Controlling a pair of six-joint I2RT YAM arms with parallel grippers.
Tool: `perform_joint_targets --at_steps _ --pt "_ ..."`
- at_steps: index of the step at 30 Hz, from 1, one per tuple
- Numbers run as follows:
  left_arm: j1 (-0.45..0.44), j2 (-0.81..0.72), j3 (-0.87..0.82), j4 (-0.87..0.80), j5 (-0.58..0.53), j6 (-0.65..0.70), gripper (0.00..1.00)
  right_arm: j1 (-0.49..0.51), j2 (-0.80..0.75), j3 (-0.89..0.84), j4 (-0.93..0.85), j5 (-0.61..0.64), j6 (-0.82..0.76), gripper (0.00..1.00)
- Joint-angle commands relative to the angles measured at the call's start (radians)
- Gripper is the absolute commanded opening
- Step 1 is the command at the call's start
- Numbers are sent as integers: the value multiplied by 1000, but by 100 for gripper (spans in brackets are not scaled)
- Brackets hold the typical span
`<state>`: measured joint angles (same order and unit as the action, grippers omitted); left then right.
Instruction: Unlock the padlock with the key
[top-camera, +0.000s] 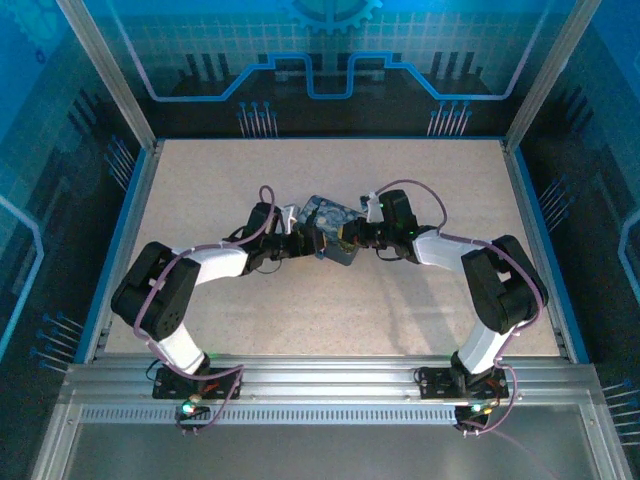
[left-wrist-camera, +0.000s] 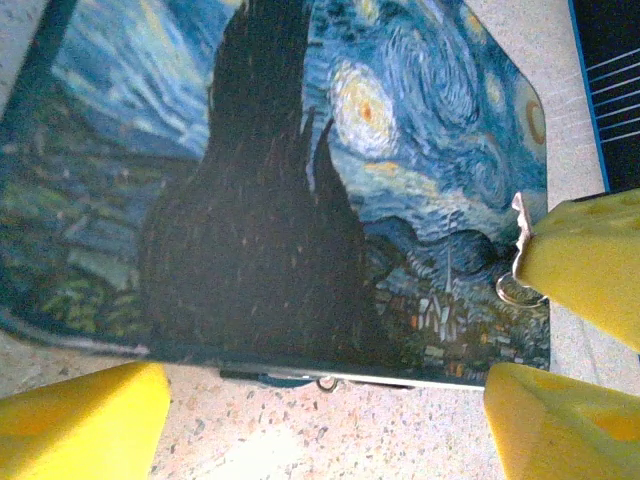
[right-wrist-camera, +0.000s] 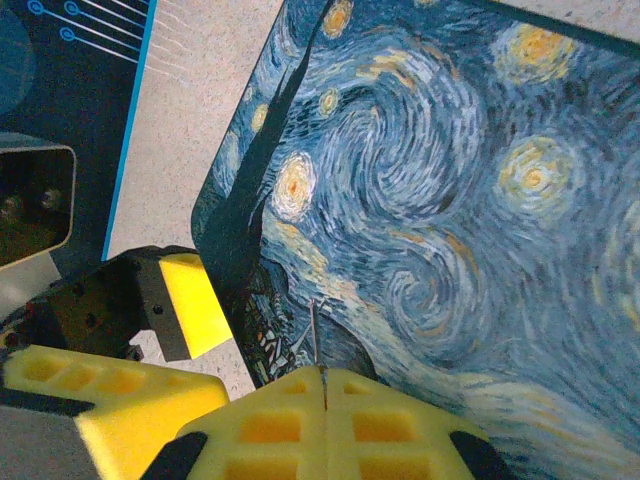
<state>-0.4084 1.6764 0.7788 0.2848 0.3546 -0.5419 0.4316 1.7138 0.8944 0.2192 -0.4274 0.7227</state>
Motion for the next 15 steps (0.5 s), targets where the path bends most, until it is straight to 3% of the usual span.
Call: perform_joint_targets --at_steps 1,15 --pt "6 -10 1 36 38 20 83 13 23 -26 -86 27 1 0" --pt "-6 24 -80 149 49 35 82 24 27 17 -113 56 -10 0"
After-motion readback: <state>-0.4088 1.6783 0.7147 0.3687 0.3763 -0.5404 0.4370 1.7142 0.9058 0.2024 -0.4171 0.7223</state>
